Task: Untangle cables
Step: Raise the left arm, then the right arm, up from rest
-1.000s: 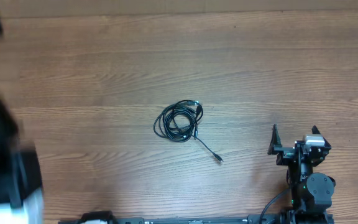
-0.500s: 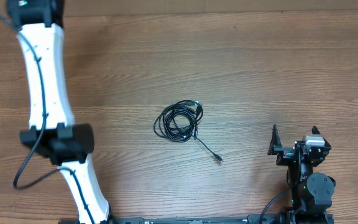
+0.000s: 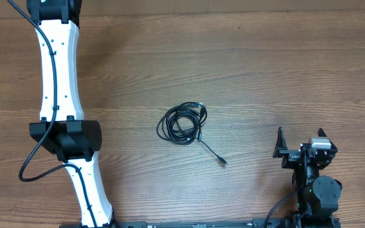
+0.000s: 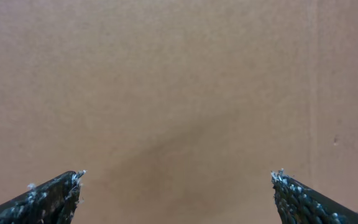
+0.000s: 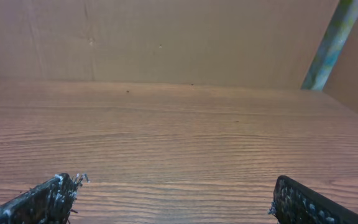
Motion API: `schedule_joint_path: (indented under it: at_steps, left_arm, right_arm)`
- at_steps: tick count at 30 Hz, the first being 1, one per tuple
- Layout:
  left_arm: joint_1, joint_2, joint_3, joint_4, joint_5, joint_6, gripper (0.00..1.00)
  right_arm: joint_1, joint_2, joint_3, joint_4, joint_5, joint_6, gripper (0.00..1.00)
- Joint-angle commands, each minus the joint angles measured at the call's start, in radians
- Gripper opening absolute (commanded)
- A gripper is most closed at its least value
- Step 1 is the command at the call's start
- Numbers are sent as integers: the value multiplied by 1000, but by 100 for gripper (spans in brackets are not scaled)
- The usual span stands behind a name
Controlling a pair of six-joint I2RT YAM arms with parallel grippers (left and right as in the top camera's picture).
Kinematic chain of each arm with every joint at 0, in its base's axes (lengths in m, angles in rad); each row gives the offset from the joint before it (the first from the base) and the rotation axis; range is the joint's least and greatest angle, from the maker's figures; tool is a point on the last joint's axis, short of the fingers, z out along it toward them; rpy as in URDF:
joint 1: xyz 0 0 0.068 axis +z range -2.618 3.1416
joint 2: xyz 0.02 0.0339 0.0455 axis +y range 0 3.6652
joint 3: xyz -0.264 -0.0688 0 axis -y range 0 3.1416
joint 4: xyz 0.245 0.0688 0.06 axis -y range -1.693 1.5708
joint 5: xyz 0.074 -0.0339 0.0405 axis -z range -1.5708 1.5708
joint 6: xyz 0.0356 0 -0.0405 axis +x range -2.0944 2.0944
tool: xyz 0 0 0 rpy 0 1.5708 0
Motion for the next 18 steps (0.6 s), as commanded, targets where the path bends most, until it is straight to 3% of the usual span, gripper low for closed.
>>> schedule_joint_path:
  at_steps: [1, 13, 18]
  left_arm:
    - [-9, -31, 19, -4, 32, -33, 100]
    - [-31, -31, 19, -68, 88, -63, 99]
    - [-47, -34, 19, -65, 90, -88, 99]
  right_arm:
    - [-4, -6, 16, -9, 6, -5, 100]
    - [-5, -6, 16, -5, 15, -5, 100]
    - [-3, -6, 31, 162, -56, 67, 100]
